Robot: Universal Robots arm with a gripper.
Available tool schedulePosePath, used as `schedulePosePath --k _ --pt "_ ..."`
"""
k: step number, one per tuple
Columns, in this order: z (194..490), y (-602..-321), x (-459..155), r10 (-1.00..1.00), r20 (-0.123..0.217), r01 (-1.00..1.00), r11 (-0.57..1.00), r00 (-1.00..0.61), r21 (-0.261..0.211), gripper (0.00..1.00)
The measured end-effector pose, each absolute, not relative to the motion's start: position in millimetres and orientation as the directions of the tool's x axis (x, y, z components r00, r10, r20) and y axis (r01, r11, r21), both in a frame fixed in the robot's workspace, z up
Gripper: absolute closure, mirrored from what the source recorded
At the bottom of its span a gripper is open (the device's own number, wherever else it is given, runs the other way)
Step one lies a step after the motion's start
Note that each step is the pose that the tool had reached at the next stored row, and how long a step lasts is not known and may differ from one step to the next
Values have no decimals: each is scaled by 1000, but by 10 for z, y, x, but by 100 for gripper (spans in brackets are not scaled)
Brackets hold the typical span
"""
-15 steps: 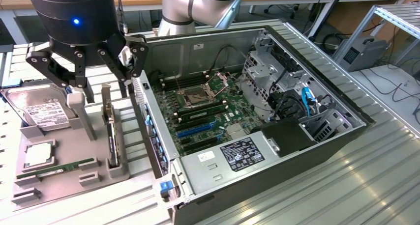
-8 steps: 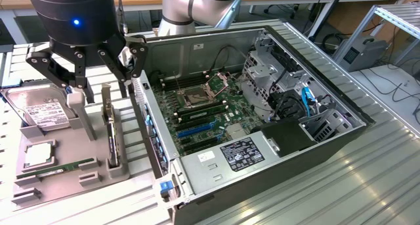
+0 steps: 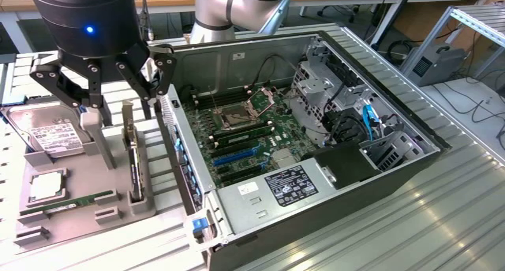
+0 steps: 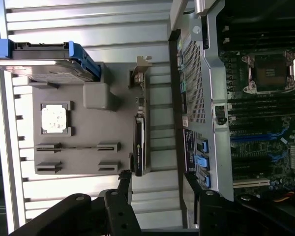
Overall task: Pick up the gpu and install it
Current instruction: 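Pick up the gpu and move the gpu toward the slot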
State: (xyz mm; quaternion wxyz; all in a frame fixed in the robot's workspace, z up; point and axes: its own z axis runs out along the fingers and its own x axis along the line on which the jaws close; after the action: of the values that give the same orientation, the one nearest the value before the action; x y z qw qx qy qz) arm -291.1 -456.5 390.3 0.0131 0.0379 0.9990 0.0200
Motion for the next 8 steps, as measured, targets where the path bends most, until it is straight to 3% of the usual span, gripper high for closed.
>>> schedulePosePath --k 8 --pt "3881 -4565 -2928 76 -25 75 996 -997 41 46"
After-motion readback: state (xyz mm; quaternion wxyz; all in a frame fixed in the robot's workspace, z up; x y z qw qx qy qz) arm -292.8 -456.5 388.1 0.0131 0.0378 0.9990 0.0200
